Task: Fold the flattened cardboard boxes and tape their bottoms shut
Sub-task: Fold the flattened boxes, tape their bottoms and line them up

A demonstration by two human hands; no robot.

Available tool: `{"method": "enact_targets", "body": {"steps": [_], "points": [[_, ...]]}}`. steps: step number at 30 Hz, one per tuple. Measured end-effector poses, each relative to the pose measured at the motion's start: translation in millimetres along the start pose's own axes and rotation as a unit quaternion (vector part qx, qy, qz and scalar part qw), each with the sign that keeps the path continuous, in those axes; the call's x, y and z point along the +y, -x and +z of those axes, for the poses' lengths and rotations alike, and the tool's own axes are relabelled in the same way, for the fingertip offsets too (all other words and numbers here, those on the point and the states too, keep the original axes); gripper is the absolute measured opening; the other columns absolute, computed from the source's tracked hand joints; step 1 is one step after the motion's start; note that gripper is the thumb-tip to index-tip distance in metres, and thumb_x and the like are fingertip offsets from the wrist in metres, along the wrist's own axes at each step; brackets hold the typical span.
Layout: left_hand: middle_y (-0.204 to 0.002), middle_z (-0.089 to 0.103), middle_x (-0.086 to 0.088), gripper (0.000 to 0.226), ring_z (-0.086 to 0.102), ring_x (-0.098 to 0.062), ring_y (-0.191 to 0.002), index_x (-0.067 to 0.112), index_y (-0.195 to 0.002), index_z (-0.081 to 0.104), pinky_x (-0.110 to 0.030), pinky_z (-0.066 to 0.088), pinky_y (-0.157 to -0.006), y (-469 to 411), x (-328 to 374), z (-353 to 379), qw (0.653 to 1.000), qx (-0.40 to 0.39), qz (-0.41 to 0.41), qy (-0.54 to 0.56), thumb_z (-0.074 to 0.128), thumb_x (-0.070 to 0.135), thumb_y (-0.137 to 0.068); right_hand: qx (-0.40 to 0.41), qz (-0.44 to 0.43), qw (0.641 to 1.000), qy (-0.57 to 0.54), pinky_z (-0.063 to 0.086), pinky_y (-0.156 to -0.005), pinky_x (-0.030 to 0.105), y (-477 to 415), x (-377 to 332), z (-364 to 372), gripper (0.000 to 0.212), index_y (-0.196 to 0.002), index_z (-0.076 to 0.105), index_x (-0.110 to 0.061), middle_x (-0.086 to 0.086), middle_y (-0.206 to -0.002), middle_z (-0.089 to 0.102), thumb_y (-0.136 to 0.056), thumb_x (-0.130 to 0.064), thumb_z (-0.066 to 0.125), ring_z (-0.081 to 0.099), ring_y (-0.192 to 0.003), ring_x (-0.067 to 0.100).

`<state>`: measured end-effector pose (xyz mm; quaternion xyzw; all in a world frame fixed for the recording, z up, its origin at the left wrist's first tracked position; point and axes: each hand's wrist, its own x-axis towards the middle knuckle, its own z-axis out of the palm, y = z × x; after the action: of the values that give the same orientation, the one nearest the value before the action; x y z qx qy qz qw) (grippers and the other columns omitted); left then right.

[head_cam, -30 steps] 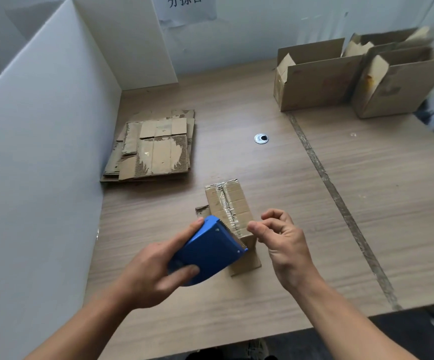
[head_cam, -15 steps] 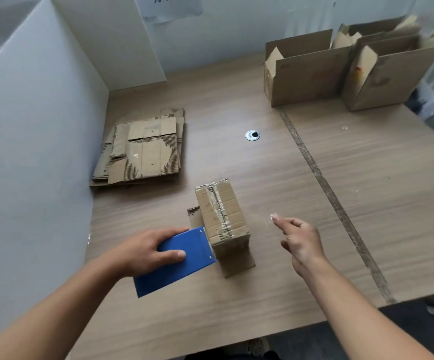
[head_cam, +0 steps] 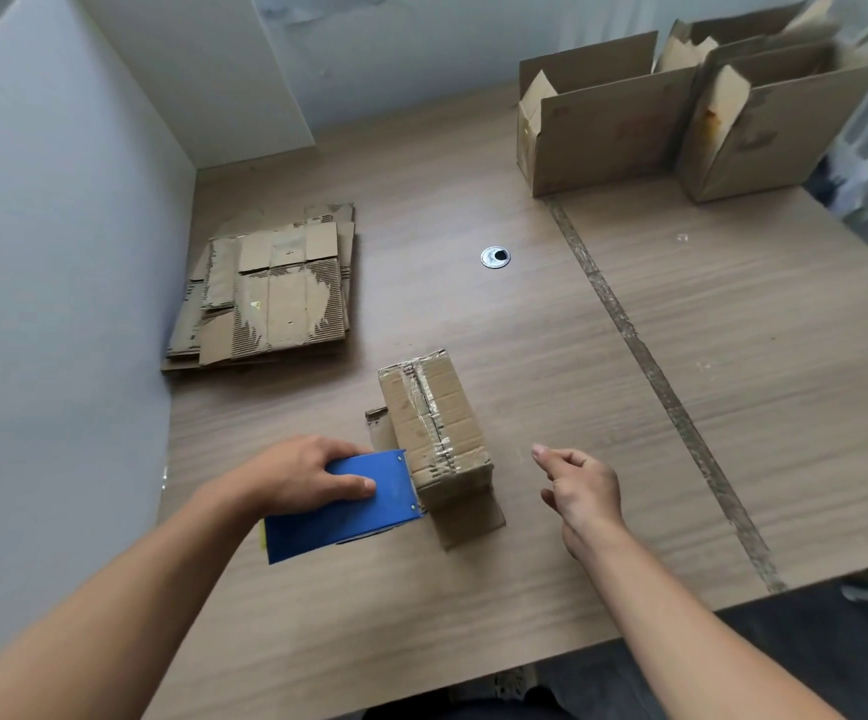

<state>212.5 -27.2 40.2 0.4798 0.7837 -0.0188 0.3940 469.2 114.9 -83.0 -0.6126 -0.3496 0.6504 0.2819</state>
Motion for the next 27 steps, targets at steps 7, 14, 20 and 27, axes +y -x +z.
{"method": "enact_targets", "body": {"steps": [7,14,20,27], "points": [[-0.102,0.068,0.021,0.022,0.061,-0.004,-0.096,0.058,-0.097,0.062,-0.026,0.045,-0.079,-11.7,-5.1,11.2,0.999,-0.014,-0.021,0.023,0.057,0.065,-0.077,0.017,0.01,0.993,0.115,0.047,-0.066,0.036,-19.8,24.5,9.9,0.028,-0.062,0.067,-0.013,0.001,-0.06,0.059,-0.077,-0.031,0.082,0.053,-0.066,0.019],[-0.106,0.069,0.02,0.031,0.061,-0.003,-0.098,0.048,-0.113,0.065,-0.024,0.043,-0.079,-16.1,-7.4,11.1,0.999,-0.018,-0.035,0.012,0.06,0.062,-0.085,-0.07,0.052,0.972,0.216,0.047,-0.06,0.038,-20.6,40.3,24.6,0.066,-0.073,0.071,-0.001,0.005,-0.05,0.052,-0.054,-0.064,0.07,0.051,-0.054,0.025],[-0.109,0.068,0.018,0.047,0.062,-0.008,-0.101,0.053,-0.11,0.063,-0.032,0.047,-0.093,-18.3,-5.5,10.3,0.999,-0.023,-0.047,0.007,0.053,0.073,-0.069,-0.093,-0.061,0.927,0.359,0.052,-0.086,0.03,-16.6,34.7,17.1,0.032,-0.108,0.069,-0.014,0.009,-0.102,0.062,-0.088,-0.039,0.071,0.063,-0.092,0.026],[-0.112,0.068,0.018,0.052,0.06,-0.008,-0.103,0.051,-0.116,0.063,-0.03,0.045,-0.089,-18.2,-3.9,7.8,0.998,-0.035,-0.053,-0.011,0.052,0.074,-0.071,-0.199,-0.209,0.919,0.27,0.048,-0.073,0.023,-5.3,20.2,9.2,0.012,-0.091,0.067,-0.021,-0.008,-0.083,0.068,-0.091,-0.009,0.065,0.061,-0.072,0.006]]}}
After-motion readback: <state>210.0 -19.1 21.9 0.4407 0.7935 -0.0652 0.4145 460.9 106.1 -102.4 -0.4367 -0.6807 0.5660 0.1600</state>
